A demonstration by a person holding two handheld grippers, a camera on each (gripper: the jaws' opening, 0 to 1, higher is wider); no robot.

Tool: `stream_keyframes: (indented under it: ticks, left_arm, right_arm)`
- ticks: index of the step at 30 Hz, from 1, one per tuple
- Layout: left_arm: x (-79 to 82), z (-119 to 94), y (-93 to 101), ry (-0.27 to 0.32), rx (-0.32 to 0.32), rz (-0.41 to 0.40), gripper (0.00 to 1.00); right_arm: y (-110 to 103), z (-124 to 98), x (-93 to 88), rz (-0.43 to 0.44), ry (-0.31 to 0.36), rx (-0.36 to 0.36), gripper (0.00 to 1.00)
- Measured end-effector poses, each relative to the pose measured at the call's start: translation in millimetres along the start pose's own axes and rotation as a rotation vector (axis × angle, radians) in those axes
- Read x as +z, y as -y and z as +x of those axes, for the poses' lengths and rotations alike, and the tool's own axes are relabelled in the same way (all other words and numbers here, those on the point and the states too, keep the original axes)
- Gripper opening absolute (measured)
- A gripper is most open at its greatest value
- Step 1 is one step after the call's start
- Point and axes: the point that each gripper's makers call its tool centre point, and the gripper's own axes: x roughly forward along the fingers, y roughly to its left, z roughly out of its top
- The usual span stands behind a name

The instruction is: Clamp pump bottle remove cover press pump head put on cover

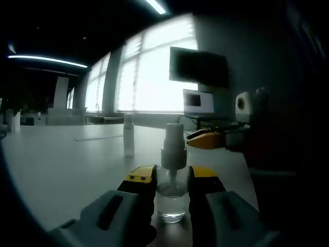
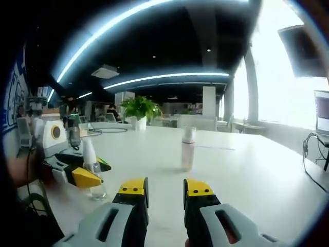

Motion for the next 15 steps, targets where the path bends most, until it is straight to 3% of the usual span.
stream_keyframes:
  ticks: [2, 6, 15]
  left_arm:
    - [0.0, 0, 0.1, 0.000, 0.000, 0.001, 0.16]
    - [0.1, 0, 0.5, 0.000, 0.000, 0.000, 0.16]
    - [0.3, 0, 0.7, 0.000, -0.001, 0.001, 0.16]
  right_arm:
    - [-1, 0, -5.0, 0.052, -0.010, -0.011, 0.21]
    - [1, 2, -12.5, 0.019, -0.019, -0.042, 0.21]
    - [4, 2, -23.9, 0.044, -0.065, -0.045, 0.18]
